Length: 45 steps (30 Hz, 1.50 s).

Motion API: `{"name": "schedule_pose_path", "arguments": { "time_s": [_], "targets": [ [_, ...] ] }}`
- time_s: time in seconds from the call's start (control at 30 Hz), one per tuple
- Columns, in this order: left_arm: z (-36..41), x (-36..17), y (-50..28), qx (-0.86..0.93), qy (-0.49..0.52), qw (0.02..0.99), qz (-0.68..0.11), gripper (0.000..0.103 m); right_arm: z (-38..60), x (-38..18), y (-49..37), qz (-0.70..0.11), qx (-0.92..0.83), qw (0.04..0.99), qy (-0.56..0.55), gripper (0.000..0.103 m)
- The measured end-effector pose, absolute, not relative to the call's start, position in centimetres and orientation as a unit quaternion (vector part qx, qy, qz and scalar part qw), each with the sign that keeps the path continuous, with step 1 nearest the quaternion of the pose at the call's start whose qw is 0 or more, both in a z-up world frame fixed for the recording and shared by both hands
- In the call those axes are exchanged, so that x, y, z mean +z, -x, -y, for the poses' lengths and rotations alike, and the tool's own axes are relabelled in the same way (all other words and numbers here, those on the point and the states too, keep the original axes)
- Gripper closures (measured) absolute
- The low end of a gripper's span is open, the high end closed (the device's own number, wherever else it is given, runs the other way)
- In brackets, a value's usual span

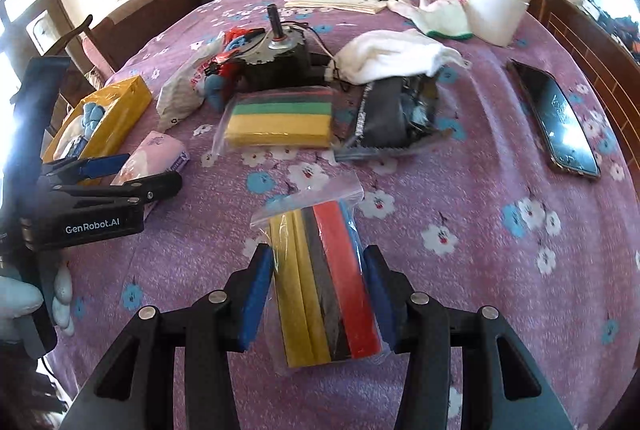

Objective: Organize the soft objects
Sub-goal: 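Grasp the pink rose tissue pack with the left tool while the right tool grasps the sponge-strip bag, then carry both items into the yellow tray and open both tools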

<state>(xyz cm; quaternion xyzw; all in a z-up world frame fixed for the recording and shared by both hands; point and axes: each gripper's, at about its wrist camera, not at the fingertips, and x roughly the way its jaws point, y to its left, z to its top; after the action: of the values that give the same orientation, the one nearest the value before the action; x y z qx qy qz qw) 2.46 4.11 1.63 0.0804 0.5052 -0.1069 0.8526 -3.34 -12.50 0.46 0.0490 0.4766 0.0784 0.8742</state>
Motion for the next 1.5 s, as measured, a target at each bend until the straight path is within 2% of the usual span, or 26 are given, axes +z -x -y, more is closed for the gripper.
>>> {"name": "schedule_pose_path", "arguments": {
  "time_s": [0.03, 0.07, 0.37, 0.47, 0.77, 1.13, 1.5],
  "targets": [
    [-4.1, 1.7, -2.3, -0.111, -0.077, 0.853, -0.504, 0.034, 12.5, 0.5, 3.5, -0.477, 0.077, 0.874, -0.050, 0.052],
    [-4.1, 1.9, -1.9, -0.117, -0.075, 0.856, -0.498, 0.053, 12.5, 0.5, 3.6, -0.476, 0.076, 0.874, -0.051, 0.051],
    [-6.2, 5.1, 2.1, -0.157, 0.001, 0.869, -0.470, 0.053, 11.2, 0.5, 4.4, -0.477, 0.069, 0.875, -0.046, 0.053],
    [-7.6, 6.3, 3.8, -0.173, 0.031, 0.868, -0.464, 0.053, 10.8, 0.8, 5.1, -0.476, 0.073, 0.875, -0.045, 0.058],
    [-16.5, 8.8, 7.0, -0.142, 0.087, 0.882, -0.442, 0.053, 8.5, 4.1, 6.4, -0.449, 0.090, 0.888, -0.037, 0.059],
    [-28.8, 6.4, 5.5, -0.021, 0.135, 0.877, -0.460, 0.052, 0.6, 6.9, 5.2, -0.443, 0.163, 0.881, -0.032, 0.058],
    [-32.8, 3.9, 0.0, 0.032, 0.139, 0.859, -0.492, 0.050, -10.1, 8.2, 1.8, -0.446, 0.230, 0.865, -0.005, 0.058]
  ]
}}
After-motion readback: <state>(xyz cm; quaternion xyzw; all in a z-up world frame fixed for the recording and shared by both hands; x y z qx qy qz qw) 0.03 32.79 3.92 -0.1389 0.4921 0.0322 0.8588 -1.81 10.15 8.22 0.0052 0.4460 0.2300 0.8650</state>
